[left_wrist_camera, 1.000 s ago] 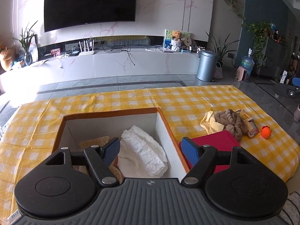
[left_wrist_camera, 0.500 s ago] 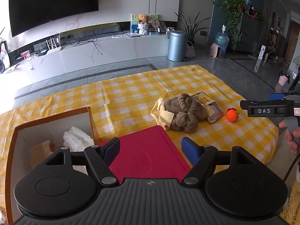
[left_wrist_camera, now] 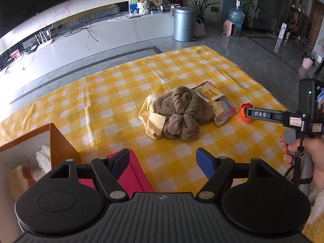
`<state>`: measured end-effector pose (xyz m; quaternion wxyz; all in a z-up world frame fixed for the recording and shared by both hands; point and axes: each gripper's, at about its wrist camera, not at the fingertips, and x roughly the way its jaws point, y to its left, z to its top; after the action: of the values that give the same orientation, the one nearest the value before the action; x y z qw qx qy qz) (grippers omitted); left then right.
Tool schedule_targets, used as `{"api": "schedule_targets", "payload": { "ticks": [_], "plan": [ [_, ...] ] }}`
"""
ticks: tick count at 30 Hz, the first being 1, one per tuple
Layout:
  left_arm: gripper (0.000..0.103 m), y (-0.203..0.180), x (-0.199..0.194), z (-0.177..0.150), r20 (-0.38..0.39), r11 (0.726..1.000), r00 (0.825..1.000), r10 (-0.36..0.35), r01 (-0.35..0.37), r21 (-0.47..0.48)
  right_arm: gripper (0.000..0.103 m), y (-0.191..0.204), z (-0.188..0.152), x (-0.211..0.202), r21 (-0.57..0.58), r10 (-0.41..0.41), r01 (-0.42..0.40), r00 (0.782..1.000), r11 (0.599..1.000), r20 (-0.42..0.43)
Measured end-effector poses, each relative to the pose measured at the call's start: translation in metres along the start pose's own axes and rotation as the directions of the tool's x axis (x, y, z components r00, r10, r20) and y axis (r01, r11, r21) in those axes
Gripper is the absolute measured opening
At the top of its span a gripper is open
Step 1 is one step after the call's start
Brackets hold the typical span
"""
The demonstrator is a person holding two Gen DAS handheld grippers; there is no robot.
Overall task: Organize soft objects
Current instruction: 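Move the right tool to the orange crocheted ball and close on it, then grasp the brown fluffy towel bundle with the left tool while the right tool holds the ball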
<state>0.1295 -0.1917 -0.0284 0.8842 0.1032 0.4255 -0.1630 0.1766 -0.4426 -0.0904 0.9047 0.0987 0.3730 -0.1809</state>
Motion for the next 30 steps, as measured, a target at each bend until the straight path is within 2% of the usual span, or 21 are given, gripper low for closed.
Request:
{"api": "schedule_targets", "payload": {
  "ticks": [1, 4, 8, 10, 11, 12, 16, 18, 22, 25, 30],
  "plan": [
    [0.088, -0.003, 0.007, 0.003, 0.000, 0.999, 0.999, 0.039, -0.039, 0.015, 0.100, 0.002, 0.000, 0.002, 0.004, 0.006, -0.006, 1.000, 1.000, 0.007],
    [0.088, -0.002, 0.024, 0.012, -0.021, 0.996, 0.996, 0.084, -0.084, 0.011, 0.099, 0.009, 0.000, 0.011, -0.007, 0.036, -0.036, 0.999, 0.999, 0.024],
    [0.088, 0.006, 0.045, 0.021, -0.066, 0.993, 0.992, 0.105, -0.108, -0.045, 0.085, 0.020, 0.002, 0.030, -0.072, 0.004, -0.003, 1.000, 0.997, 0.004],
    [0.088, 0.009, 0.051, 0.024, -0.077, 0.991, 0.990, 0.116, -0.121, -0.057, 0.085, 0.022, 0.003, 0.039, -0.076, -0.011, 0.010, 1.000, 0.997, -0.023],
    [0.088, 0.009, 0.053, 0.025, -0.078, 0.991, 0.990, 0.113, -0.118, -0.056, 0.081, 0.021, 0.003, 0.043, -0.078, -0.014, 0.011, 0.999, 0.997, -0.034],
    [0.088, 0.009, 0.054, 0.025, -0.078, 0.992, 0.991, 0.109, -0.113, -0.055, 0.072, 0.021, 0.003, 0.047, -0.080, -0.012, 0.009, 0.999, 0.997, -0.045],
    [0.088, 0.009, 0.058, 0.029, -0.055, 0.997, 0.998, 0.013, -0.017, -0.076, 0.060, 0.016, 0.002, 0.055, -0.083, -0.017, 0.012, 0.997, 0.996, -0.069],
    [0.088, 0.006, 0.060, 0.031, -0.047, 0.996, 0.999, -0.026, 0.022, -0.086, 0.047, 0.014, 0.002, 0.055, -0.080, -0.035, 0.029, 0.997, 0.996, -0.071],
    [0.088, -0.007, 0.063, 0.036, 0.020, 0.993, 0.999, -0.034, 0.036, -0.109, 0.047, 0.011, 0.002, 0.052, -0.077, -0.007, 0.000, 0.996, 0.997, -0.087],
    [0.088, -0.023, 0.073, 0.048, 0.063, 0.992, 0.994, -0.093, 0.098, -0.083, 0.047, 0.011, 0.004, 0.048, -0.067, 0.009, -0.015, 0.996, 0.998, -0.091],
    [0.086, -0.044, 0.097, 0.055, 0.052, 0.993, 0.992, -0.112, 0.113, -0.020, 0.047, 0.007, 0.004, 0.046, -0.065, 0.012, -0.019, 0.995, 0.998, -0.094]
  ]
}}
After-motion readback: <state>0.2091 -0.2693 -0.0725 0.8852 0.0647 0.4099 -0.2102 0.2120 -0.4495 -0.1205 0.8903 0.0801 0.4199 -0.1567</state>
